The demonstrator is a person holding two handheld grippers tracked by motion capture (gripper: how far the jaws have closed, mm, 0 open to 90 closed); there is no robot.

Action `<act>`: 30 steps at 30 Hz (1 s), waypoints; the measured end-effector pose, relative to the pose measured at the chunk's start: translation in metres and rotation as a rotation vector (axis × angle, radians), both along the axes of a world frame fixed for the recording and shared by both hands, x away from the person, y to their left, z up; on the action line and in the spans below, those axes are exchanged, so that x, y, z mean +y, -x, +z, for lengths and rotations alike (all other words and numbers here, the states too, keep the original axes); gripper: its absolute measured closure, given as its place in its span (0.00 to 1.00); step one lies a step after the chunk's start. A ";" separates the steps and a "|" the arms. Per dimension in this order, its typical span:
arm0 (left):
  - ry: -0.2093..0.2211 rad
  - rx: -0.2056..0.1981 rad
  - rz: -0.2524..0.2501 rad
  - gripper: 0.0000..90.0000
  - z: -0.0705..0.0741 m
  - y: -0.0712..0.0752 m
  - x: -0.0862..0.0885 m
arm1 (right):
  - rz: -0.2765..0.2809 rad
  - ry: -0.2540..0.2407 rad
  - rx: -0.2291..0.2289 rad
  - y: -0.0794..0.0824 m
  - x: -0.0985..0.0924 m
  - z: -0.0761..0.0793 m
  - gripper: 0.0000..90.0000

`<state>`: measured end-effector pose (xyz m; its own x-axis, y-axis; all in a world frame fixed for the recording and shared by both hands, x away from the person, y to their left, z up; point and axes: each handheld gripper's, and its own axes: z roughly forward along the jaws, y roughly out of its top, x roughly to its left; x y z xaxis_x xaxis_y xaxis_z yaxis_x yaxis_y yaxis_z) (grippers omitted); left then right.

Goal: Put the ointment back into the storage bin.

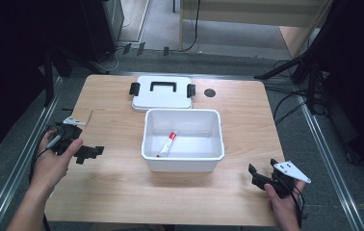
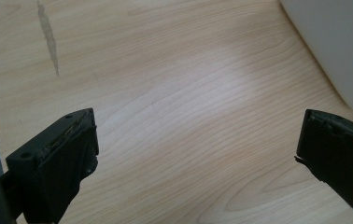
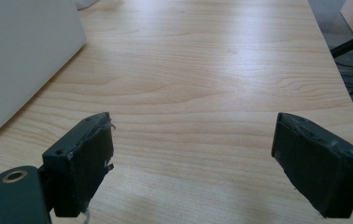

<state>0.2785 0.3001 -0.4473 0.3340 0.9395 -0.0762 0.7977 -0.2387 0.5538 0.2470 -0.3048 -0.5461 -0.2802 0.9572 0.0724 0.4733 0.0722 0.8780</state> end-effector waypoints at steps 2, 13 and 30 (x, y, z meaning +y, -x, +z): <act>0.036 -0.017 0.012 0.00 -0.007 0.005 0.006 | -0.001 0.001 0.001 0.000 0.000 0.000 0.14; 0.164 -0.190 0.123 0.00 -0.046 0.043 0.044 | -0.012 0.005 0.009 -0.001 0.000 0.000 0.14; 0.102 -0.430 0.288 0.00 -0.087 0.079 0.078 | -0.027 0.013 0.033 -0.002 0.000 0.000 0.14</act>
<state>0.1994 0.3777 -0.5341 0.0850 0.9927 -0.0851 0.5187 0.0288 0.8545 0.2493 -0.3044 -0.5466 -0.2521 0.9653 0.0685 0.5036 0.0704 0.8611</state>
